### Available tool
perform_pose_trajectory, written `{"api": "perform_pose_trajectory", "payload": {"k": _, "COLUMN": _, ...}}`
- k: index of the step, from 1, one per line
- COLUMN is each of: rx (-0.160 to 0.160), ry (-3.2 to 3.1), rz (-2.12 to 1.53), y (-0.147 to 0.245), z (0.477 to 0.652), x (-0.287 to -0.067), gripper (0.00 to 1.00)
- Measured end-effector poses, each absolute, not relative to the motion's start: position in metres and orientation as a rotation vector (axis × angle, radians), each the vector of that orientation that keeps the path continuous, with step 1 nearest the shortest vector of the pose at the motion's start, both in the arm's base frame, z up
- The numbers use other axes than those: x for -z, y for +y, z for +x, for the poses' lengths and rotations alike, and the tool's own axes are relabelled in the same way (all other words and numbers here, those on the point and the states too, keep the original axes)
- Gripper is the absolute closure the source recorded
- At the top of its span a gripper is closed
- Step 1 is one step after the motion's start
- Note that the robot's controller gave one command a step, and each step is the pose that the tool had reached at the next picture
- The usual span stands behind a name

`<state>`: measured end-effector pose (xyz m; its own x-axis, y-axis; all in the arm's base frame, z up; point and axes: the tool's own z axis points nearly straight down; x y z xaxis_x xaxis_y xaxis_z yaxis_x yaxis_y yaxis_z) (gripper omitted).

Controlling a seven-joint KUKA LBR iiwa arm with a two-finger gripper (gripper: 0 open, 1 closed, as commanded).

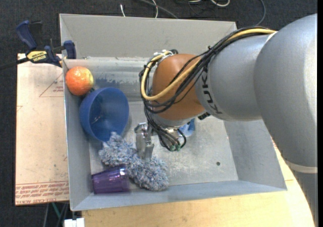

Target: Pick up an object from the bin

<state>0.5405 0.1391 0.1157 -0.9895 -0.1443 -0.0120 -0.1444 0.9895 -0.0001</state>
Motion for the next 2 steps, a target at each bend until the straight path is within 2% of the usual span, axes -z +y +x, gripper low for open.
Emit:
{"api": "perform_pose_trajectory", "payload": {"k": 1, "rx": -0.005, "ry": 3.085, "rz": -0.380, "y": 0.1787, "z": 0.5041, "x": -0.0815, "gripper": 1.00}}
{"api": "perform_pose_trajectory", "payload": {"k": 2, "rx": 0.000, "ry": 3.089, "rz": -0.420, "y": 0.1828, "z": 0.5079, "x": -0.0790, "gripper": 1.00}}
